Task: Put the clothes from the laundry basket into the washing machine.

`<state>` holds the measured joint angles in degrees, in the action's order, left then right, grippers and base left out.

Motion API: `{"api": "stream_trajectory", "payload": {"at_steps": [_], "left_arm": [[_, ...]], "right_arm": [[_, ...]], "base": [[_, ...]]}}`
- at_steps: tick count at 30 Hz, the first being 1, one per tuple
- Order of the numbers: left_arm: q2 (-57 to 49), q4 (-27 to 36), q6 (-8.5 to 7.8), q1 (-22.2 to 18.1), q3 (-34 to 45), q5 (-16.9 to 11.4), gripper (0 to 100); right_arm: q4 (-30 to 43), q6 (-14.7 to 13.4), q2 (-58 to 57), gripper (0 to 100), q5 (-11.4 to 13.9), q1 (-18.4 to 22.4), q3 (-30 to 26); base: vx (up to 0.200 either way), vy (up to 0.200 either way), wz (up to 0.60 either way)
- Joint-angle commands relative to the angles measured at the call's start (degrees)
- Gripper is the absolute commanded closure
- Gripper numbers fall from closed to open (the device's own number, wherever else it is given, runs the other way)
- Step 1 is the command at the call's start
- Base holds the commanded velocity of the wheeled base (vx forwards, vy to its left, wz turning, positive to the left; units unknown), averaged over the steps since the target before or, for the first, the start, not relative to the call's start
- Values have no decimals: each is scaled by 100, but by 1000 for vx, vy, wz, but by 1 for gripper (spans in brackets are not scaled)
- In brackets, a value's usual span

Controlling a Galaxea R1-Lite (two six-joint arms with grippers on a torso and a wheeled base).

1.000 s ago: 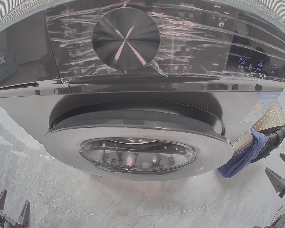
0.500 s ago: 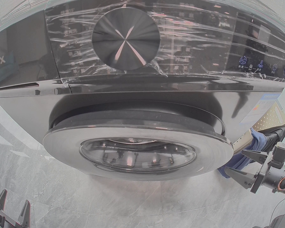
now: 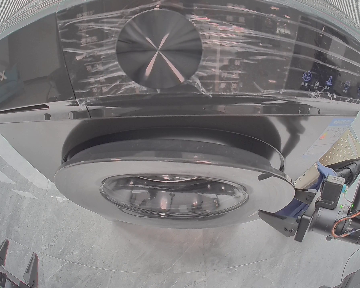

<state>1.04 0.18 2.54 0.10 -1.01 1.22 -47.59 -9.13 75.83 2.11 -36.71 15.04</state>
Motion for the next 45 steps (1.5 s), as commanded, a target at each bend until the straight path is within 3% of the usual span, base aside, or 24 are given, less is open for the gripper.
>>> {"api": "stream_trajectory", "payload": {"at_steps": [1,7,13,18,27,36,45], "left_arm": [[-86,-1,1,-1,84,1,0],[-86,-1,1,-1,84,1,0],[-86,-1,1,8,84,1,0],[-86,-1,1,-1,84,1,0],[-86,-1,1,8,84,1,0],[-86,-1,1,8,84,1,0],[-86,-1,1,-1,84,1,0]], "right_arm": [[4,8,46,0,79,-56,-327],[13,78,-305,0,185,-30,-687],[4,87,-129,0,167,85,-283],[-4,87,125,0,167,41,-151],[13,34,-147,0,202,-117,-564],[-4,78,284,0,193,14,-28],[13,17,-15,0,237,-469,-511]], "base": [[0,0,0],[-33,0,0],[-200,0,0],[0,0,0],[0,0,0],[-111,0,0],[-22,0,0]]}}
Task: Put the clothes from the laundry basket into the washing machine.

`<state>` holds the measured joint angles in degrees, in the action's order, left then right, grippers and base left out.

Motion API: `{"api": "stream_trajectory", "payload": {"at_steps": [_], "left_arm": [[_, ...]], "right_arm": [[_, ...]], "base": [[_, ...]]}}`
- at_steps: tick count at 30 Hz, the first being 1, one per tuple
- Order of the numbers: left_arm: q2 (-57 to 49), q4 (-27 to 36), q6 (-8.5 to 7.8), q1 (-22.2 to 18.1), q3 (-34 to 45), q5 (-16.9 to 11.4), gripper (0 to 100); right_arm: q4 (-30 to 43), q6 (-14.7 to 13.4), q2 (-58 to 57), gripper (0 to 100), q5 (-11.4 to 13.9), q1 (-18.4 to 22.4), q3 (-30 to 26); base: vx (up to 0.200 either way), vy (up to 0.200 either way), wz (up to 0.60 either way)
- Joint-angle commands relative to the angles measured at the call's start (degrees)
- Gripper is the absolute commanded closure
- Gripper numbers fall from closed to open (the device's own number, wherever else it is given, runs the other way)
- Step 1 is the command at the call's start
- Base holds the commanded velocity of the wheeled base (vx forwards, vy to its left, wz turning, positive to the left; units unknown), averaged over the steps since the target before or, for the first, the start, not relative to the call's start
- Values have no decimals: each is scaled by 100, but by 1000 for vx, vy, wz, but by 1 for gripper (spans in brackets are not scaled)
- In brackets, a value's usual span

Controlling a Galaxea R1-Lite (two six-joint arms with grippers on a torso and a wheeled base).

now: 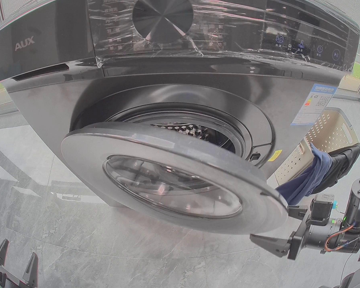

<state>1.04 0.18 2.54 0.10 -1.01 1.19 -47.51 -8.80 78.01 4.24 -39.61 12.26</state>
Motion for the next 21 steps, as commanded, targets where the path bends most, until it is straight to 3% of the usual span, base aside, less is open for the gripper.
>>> {"api": "stream_trajectory", "payload": {"at_steps": [1,8,16,21], "left_arm": [[-86,-1,1,-1,84,4,0],[-86,-1,1,-1,84,4,0],[-86,-1,1,-1,84,4,0],[-86,-1,1,-1,84,4,0]], "right_arm": [[5,-16,-269,0,33,-144,-260],[-13,45,13,0,6,199,4],[-22,1,373,0,15,-126,101],[-13,-16,285,0,33,-293,-84]], "base": [[0,0,0],[-29,0,0],[-200,0,0],[0,0,0]]}}
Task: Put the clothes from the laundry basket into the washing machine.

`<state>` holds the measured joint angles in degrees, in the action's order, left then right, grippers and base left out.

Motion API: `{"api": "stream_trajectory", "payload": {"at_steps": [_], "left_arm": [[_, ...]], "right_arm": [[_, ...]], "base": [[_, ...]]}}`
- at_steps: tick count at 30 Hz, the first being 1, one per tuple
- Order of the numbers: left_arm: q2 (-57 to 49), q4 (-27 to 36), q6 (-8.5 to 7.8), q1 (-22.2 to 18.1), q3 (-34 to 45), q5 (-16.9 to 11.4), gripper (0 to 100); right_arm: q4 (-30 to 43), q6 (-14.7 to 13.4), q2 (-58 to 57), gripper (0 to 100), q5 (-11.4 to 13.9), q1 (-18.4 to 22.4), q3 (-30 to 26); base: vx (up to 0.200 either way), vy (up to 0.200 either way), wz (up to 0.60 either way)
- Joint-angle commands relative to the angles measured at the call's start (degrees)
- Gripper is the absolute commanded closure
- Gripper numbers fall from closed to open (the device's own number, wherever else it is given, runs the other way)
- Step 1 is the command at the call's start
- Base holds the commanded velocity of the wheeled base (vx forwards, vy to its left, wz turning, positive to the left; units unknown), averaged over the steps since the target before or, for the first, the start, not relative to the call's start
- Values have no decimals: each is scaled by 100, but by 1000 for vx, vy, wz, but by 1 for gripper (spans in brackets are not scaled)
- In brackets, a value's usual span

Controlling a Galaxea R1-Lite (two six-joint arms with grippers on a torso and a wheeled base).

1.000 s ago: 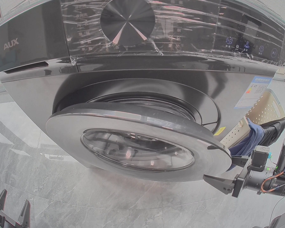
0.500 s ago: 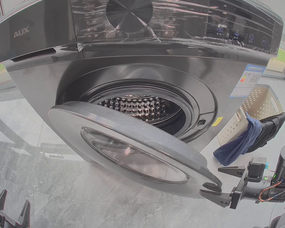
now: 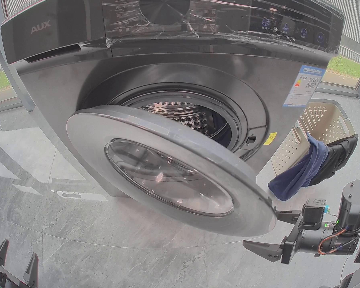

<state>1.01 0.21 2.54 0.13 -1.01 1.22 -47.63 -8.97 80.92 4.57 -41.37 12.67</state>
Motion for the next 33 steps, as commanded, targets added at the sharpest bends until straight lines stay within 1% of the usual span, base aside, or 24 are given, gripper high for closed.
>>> {"api": "stream_trajectory", "payload": {"at_steps": [1,4,7,9,12,16,19,23,26,27,28,29,31,33], "left_arm": [[-84,-3,1,-5,84,1,0],[-84,-3,1,4,84,1,0],[-84,-3,1,4,84,1,0],[-92,-3,1,-5,84,1,0],[-84,-3,1,-5,84,1,0],[-84,-3,1,4,84,1,0],[-84,-3,1,-5,84,1,0],[-84,-3,1,4,84,1,0],[-84,-3,1,-5,84,1,0],[-84,-3,1,-5,84,1,0],[-84,-3,1,-5,84,1,0],[-84,-3,1,-5,92,1,0],[-84,-3,1,-5,92,1,0],[-84,-3,1,-5,84,1,0]], "right_arm": [[-1,1,-33,0,0,-125,-159],[-1,-8,-76,0,-9,-72,-186],[-18,10,-15,0,-26,59,-98],[-10,27,73,0,-26,112,43],[-10,36,240,0,-26,42,175],[-18,1,424,0,-26,-152,271],[-150,-17,486,0,-18,-275,219],[-256,-26,477,0,-26,-363,25],[-256,-17,407,0,-70,-301,-326],[-256,-17,407,0,-70,-301,-326],[-247,-8,284,0,-79,-257,-651],[-229,10,214,0,-88,-239,-801],[-177,27,126,0,-114,-37,-1056],[-177,36,161,0,-150,305,-1108]], "base": [[0,0,0],[0,0,0],[0,0,0],[-200,0,0],[-200,0,0],[-200,0,0],[0,0,0],[0,0,0],[0,0,0],[0,0,0],[0,0,0],[0,0,0],[0,0,0],[0,0,0]]}}
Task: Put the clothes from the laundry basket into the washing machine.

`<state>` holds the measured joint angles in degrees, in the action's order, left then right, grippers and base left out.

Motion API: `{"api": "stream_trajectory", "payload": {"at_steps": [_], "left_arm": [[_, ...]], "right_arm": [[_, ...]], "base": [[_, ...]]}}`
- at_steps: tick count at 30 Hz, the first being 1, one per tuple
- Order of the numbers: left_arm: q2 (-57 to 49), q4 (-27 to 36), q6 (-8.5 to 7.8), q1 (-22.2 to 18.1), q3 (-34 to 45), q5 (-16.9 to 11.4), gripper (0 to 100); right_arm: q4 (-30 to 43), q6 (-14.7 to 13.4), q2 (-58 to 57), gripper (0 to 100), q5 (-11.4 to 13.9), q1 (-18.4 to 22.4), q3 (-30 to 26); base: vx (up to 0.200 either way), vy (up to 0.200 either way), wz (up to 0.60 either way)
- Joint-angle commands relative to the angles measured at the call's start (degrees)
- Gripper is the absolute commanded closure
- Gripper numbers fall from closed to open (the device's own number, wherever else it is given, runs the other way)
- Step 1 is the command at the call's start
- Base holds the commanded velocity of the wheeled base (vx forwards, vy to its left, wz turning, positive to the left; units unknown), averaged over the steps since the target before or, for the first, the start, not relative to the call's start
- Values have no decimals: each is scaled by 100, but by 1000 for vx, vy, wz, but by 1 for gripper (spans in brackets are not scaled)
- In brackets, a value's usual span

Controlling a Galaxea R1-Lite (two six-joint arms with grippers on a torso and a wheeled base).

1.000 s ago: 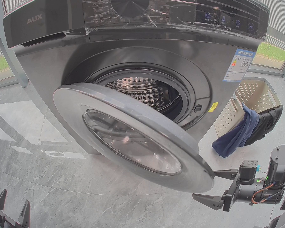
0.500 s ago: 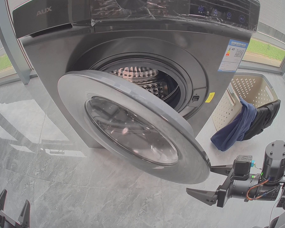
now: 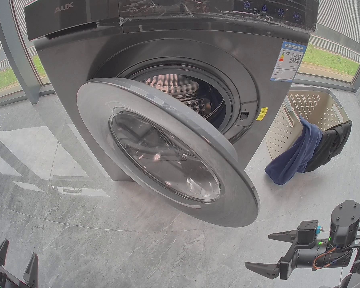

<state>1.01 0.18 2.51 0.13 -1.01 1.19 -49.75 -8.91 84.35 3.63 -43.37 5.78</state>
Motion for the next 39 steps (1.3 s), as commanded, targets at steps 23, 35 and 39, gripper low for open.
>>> {"api": "stream_trajectory", "payload": {"at_steps": [23,35,39], "left_arm": [[-84,-1,4,4,84,4,0],[-84,-1,4,4,84,4,0],[-84,-1,4,4,84,4,0]], "right_arm": [[-26,206,961,0,357,1455,1408],[-44,179,600,0,313,875,951],[-35,47,864,0,182,1209,1408]], "base": [[0,0,0],[0,0,0],[0,0,0]]}}
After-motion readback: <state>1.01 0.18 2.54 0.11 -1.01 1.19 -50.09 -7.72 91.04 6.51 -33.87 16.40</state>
